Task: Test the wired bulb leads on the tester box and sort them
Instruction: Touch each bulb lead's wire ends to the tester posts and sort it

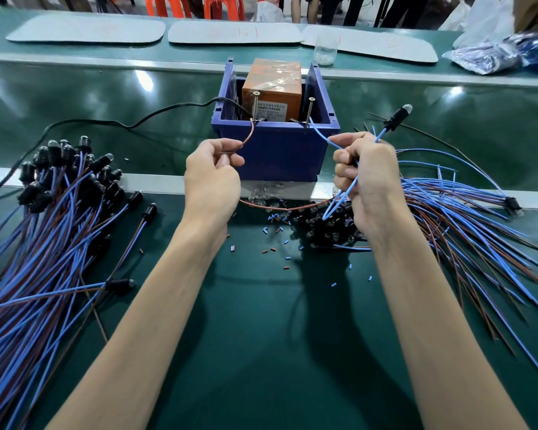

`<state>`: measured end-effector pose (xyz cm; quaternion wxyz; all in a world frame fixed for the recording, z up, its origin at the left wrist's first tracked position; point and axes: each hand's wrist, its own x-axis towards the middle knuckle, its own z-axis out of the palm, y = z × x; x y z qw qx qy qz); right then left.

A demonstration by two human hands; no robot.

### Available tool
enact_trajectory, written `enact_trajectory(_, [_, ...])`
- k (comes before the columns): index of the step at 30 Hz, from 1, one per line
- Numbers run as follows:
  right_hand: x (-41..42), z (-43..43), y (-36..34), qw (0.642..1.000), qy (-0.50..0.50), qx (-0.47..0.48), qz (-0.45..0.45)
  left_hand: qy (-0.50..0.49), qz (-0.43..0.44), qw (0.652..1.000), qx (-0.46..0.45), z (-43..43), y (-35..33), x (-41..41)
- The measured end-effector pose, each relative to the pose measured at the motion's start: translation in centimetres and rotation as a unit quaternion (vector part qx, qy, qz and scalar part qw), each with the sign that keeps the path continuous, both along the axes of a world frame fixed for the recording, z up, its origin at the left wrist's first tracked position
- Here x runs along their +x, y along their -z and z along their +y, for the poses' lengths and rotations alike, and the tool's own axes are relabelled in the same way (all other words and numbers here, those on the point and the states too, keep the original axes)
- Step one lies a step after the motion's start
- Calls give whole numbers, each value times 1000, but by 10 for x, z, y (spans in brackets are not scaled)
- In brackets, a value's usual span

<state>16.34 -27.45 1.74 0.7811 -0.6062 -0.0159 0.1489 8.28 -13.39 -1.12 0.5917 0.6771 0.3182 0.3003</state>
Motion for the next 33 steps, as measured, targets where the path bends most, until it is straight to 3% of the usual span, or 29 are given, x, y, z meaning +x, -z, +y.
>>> enact_trajectory(18, [-1, -2, 0, 1000, -21, 9, -21, 14, -8, 1000, -27, -3, -8, -4])
enact_trajectory(25, [-1, -1, 2, 999, -17, 27, -31, 42, -17, 999, 1, -7, -12, -7])
enact_trajectory(33, [1, -3, 5, 998, -18, -12, -67, 37, -17, 999, 2, -8, -13, -9])
